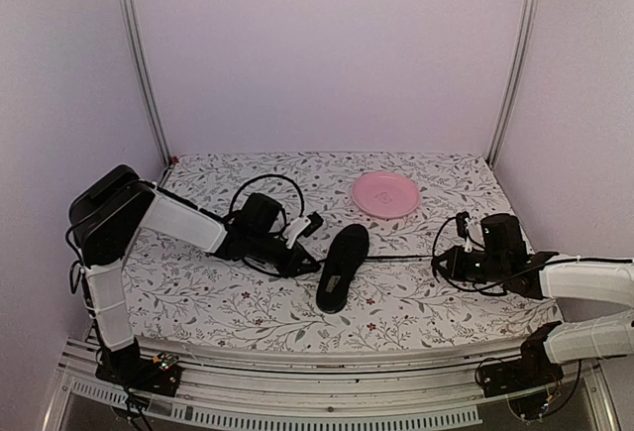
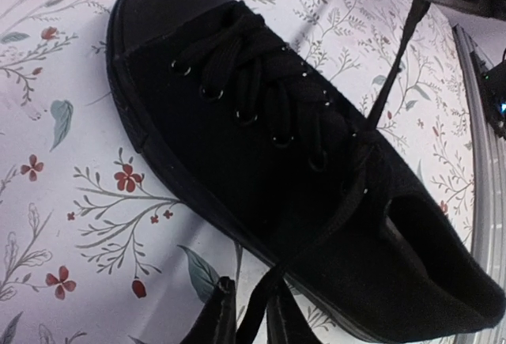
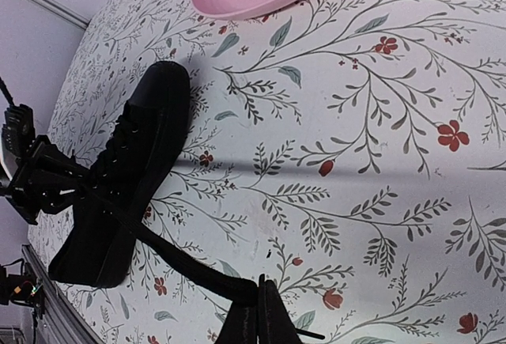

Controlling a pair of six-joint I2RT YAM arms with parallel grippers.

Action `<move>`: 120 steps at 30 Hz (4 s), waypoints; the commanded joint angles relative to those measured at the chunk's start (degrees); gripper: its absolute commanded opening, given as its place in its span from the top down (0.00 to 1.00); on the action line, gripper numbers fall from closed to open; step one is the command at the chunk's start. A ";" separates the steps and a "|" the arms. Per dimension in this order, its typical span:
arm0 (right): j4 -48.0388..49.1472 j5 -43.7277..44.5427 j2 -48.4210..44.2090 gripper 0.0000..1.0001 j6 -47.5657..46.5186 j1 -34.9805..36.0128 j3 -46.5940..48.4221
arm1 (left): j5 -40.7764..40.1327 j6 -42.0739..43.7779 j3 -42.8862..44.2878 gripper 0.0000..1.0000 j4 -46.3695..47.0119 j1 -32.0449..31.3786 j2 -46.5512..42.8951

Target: Tie the shoes

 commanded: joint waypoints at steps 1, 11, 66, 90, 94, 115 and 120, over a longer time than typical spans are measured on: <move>1.56 -0.44 0.37 0.98 -0.74 -0.41 1.36 | -1.57 0.19 -0.96 0.89 -0.07 -0.21 -0.28; 3.18 -0.48 8.06 0.98 -5.16 -0.29 12.92 | -2.74 -5.71 -1.44 1.00 5.60 -3.60 -7.50; 22.47 -43.24 46.40 0.76 -20.34 10.46 36.43 | -3.72 -18.73 -6.00 1.00 22.95 -6.34 -6.05; 26.25 -36.44 39.90 0.98 -20.23 9.35 31.06 | -16.15 -18.26 -12.44 0.48 19.42 -3.46 -15.97; 26.45 -36.39 39.39 0.98 -20.07 9.34 30.29 | -21.97 -18.65 -6.58 0.49 9.52 -0.44 -13.12; 29.10 -36.03 40.43 0.98 -17.95 9.34 29.76 | -32.02 -19.56 25.27 0.58 -18.79 1.79 15.24; 29.54 -35.65 40.49 0.98 -17.86 9.34 29.76 | -31.26 -18.49 25.03 0.78 -19.00 1.01 16.18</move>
